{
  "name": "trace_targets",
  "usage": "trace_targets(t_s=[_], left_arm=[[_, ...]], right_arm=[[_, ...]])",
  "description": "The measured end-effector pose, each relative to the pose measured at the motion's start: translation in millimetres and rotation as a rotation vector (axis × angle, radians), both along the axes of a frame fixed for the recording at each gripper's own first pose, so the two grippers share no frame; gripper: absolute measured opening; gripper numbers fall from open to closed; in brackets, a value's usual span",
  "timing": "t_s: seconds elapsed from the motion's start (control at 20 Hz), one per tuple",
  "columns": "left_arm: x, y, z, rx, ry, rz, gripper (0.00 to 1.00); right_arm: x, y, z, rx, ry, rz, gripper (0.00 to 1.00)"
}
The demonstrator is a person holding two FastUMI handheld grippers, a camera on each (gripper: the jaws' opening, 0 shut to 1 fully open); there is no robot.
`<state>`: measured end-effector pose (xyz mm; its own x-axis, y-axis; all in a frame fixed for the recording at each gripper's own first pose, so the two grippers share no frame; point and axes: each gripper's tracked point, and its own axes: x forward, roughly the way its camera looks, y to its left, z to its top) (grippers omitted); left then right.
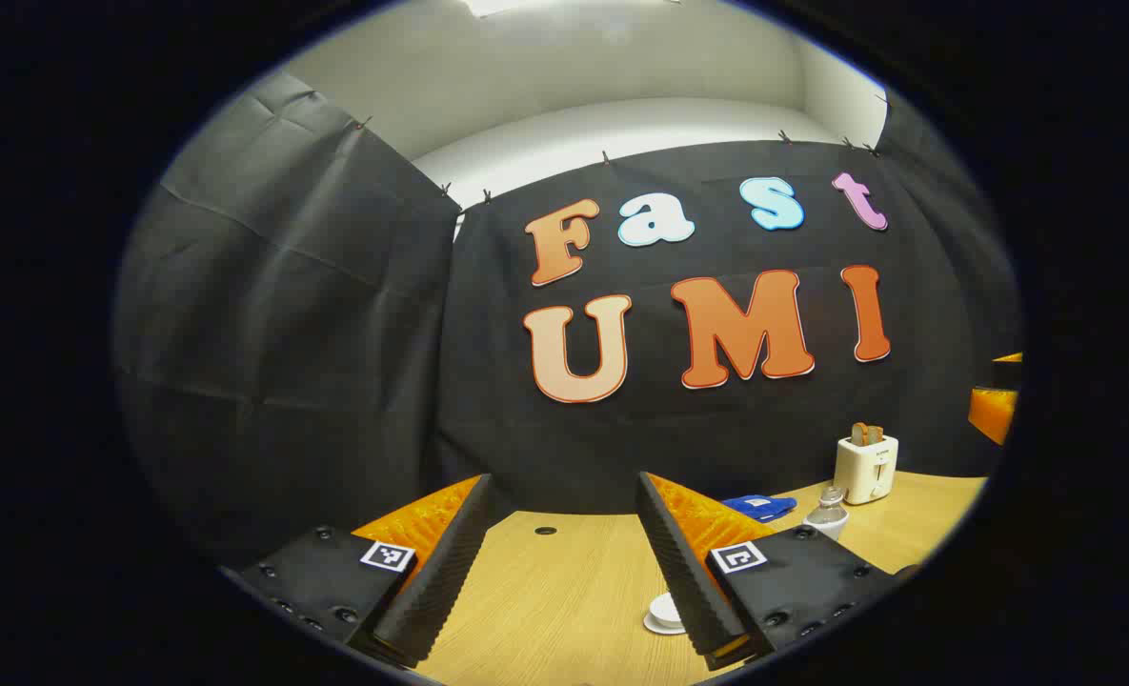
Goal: Open the teacup lid with one hand, grasp the water bottle and pour water into the teacup with the other hand; after pouring, place the water bottle on the coaster and then close the teacup lid.
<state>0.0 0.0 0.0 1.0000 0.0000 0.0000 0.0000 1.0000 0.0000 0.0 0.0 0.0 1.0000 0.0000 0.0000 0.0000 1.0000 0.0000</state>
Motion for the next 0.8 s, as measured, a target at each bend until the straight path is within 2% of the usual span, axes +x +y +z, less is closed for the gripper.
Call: trace_targets(t_s=[0.45,0.8], left_arm=[[4,-11,8,-0.002,-0.014,-0.012,0.97],[19,-21,7,-0.020,-0.018,-0.036,0.97]], right_arm=[[5,-6,-3,-0.013,-0.002,-0.012,0.98],[23,4,-9,-0.014,0.003,0.027,0.98]])
